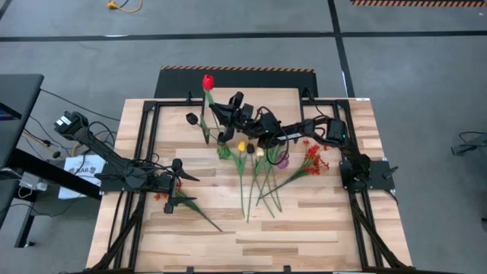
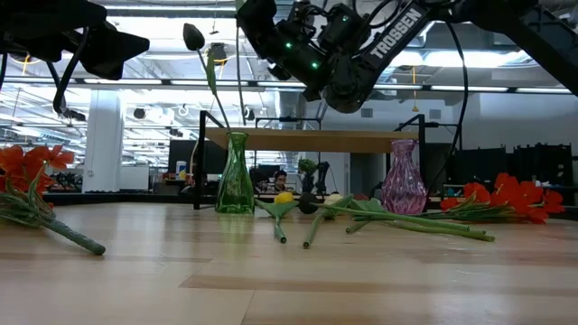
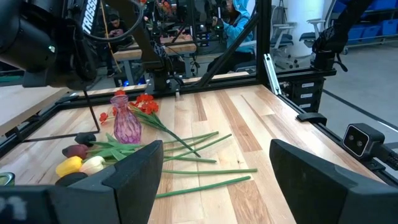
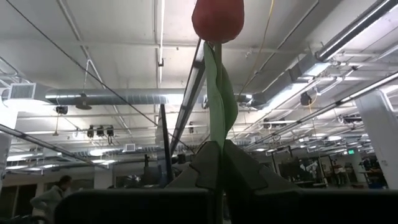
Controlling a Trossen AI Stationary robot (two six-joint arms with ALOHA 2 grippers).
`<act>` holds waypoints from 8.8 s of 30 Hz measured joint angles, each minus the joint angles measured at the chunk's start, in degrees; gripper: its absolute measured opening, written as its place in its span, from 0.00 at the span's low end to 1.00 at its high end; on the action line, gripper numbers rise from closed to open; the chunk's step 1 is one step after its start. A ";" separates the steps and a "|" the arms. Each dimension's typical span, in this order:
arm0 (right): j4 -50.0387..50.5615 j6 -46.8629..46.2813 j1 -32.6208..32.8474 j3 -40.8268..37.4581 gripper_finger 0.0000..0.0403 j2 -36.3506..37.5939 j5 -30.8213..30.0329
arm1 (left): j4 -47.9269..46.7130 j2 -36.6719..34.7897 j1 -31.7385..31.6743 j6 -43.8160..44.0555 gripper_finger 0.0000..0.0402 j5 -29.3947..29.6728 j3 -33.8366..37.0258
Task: Pick and place flowers into a vace then onto a shelf
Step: Put the red tulip into the green vase
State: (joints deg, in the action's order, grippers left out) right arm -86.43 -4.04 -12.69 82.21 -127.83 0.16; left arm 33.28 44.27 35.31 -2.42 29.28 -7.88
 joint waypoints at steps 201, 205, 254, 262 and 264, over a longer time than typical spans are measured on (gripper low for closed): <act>29.36 8.54 19.30 -11.39 0.02 12.24 1.45 | 27.44 7.24 -13.56 -2.51 0.01 -7.58 -3.54; 29.44 8.54 19.30 -11.41 0.02 12.24 1.45 | 27.03 7.24 -13.55 -2.51 0.00 -7.65 -3.54; 38.60 6.42 18.18 -11.39 0.03 12.28 1.58 | 18.30 6.97 -13.55 1.38 0.00 -5.55 -3.50; 38.61 4.40 17.07 -11.39 0.01 12.28 3.90 | 18.32 6.95 -13.53 2.80 0.00 -3.08 -3.50; 38.55 4.02 16.98 -11.39 0.01 12.28 4.46 | 18.34 6.95 -13.53 2.86 0.00 -3.36 -3.50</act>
State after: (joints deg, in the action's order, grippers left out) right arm -47.88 -0.02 4.29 70.83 -115.55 4.62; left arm 51.62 51.22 21.78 0.44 25.92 -11.38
